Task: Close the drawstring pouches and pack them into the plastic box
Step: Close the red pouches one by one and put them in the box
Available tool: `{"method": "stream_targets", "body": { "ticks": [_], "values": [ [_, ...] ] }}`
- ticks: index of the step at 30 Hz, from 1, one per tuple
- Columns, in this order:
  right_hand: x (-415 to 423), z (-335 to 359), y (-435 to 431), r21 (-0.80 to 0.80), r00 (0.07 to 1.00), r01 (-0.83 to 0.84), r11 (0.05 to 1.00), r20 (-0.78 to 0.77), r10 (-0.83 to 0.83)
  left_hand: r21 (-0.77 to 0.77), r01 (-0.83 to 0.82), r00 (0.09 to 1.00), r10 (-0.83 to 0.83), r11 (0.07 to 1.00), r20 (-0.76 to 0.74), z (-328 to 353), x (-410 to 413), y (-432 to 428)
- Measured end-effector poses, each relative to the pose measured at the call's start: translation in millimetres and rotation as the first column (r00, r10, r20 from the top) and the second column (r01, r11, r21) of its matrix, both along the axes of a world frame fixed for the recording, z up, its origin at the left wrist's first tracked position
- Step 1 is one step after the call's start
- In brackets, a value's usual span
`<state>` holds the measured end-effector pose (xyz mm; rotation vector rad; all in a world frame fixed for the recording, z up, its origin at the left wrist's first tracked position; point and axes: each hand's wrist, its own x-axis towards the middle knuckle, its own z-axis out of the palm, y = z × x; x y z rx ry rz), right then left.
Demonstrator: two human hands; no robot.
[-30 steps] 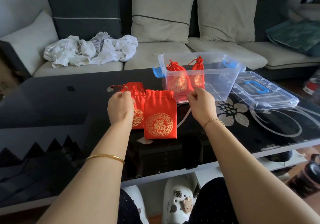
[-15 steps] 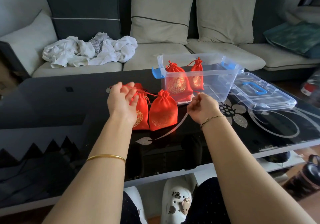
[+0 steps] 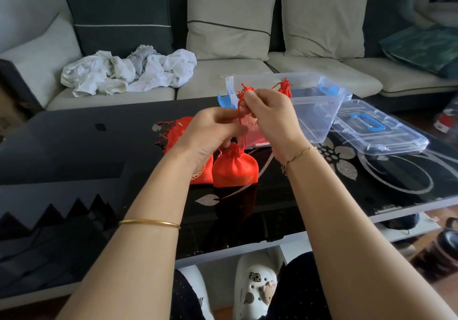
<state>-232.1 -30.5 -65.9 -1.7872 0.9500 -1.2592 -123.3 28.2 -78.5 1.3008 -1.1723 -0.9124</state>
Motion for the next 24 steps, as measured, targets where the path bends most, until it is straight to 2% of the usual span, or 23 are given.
{"method": "stream_targets", "body": {
  "ticks": [2, 5, 10, 14, 16, 20, 24],
  "values": [
    [1.3, -1.5, 1.0, -0.020, 1.000, -0.023, 1.000, -0.020, 0.023, -0.005, 0.028, 0.996, -0.027, 1.000, 0.088, -0.8, -1.2, -0.3],
    [1.0, -1.9, -0.9, -0.001, 0.999, -0.032, 0.999, -0.002, 0.032, -0.029, -0.037, 0.987, 0.041, 0.999, 0.156, -3.2, -1.1, -3.4],
    [-6.8, -3.5, -4.2, 0.098, 0.994, -0.072, 0.993, 0.092, 0.063, -0.051, -0.071, 0.994, 0.075, 0.996, 0.084, -1.7, -0.6, -4.4],
    [-6.2, -5.5, -6.0, 0.316, 0.973, -0.140, 0.939, 0.222, 0.070, -0.043, -0.072, 0.994, 0.075, 0.996, 0.074, -2.8, -1.0, -6.0],
    [-7.5, -8.3, -7.5, 0.410, 0.986, -0.116, 0.905, 0.157, 0.055, -0.039, -0.077, 0.994, 0.080, 0.996, 0.079, -2.8, -1.2, -5.4],
    [-10.2, -14.1, -2.6, 0.527, 0.989, -0.141, 0.838, 0.035, 0.144, -0.040, -0.080, 0.993, 0.084, 0.996, 0.088, -3.6, -0.5, -4.7],
    [-11.3, -15.5, -2.0, 0.518, 0.977, -0.210, 0.829, 0.090, 0.192, -0.067, -0.073, 0.994, 0.078, 0.995, 0.077, -4.8, -0.8, -5.4]
  ]
}}
